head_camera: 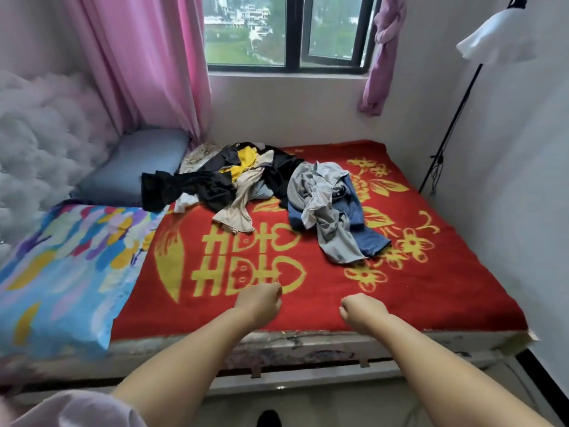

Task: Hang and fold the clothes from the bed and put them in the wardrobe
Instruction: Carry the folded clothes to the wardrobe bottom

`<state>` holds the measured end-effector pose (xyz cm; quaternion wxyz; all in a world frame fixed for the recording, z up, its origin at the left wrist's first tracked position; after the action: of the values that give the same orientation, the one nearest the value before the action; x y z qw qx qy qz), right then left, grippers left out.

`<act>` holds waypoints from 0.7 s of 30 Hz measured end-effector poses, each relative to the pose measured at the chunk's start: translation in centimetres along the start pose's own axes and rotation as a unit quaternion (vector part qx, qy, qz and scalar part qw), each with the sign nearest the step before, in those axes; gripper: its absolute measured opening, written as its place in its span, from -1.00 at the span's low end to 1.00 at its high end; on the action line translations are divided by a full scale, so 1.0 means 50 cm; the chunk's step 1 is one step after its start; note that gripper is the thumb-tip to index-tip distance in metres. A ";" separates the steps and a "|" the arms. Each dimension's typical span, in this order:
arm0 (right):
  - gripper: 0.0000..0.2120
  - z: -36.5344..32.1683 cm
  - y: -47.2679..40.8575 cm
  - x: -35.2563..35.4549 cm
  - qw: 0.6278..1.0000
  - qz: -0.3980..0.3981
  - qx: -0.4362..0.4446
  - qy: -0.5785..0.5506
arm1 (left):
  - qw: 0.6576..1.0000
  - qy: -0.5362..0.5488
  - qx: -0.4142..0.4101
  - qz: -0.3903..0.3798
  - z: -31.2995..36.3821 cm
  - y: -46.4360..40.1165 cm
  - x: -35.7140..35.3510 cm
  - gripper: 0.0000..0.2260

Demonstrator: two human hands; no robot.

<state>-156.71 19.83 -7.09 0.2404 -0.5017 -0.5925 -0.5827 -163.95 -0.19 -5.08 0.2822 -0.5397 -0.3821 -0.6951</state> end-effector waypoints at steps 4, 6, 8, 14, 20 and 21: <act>-0.73 0.007 -0.154 0.051 1.000 0.000 0.001 -0.012 | 0.999 -0.047 -0.006 -0.020 -0.050 -0.188 0.030 -0.74; -0.71 0.030 -0.222 0.078 1.000 0.002 -0.009 -0.021 | 0.997 -0.064 -0.001 -0.037 -0.065 -0.288 0.047 -0.75; -0.71 0.064 -0.277 0.102 0.999 0.009 -0.023 -0.040 | 0.996 -0.076 -0.005 -0.045 -0.063 -0.373 0.060 -0.77; -0.71 0.214 -0.398 0.088 0.993 -0.032 -0.082 -0.077 | 0.992 -0.070 -0.020 -0.107 -0.007 -0.543 -0.012 -0.77; -0.69 0.333 -0.565 0.071 0.989 -0.070 -0.086 -0.097 | 0.987 -0.050 -0.005 -0.150 0.026 -0.688 -0.105 -0.76; -0.70 0.345 -0.598 0.061 0.989 -0.083 -0.077 -0.098 | 0.986 -0.038 0.007 -0.161 0.029 -0.711 -0.127 -0.76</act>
<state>-178.83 42.33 -21.40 0.0927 -0.5226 -0.6060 -0.5925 -190.13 20.39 -19.06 0.1555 -0.4946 -0.4793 -0.7081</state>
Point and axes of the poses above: each hand's wrist, its own y-axis away from the middle knuckle, its own x-axis out of the back of the hand, z = x × y, the point moved 7 cm from there along -y, towards the middle knuckle, and after that the axes turned 9 degrees about -y, right-handed, at the moved point
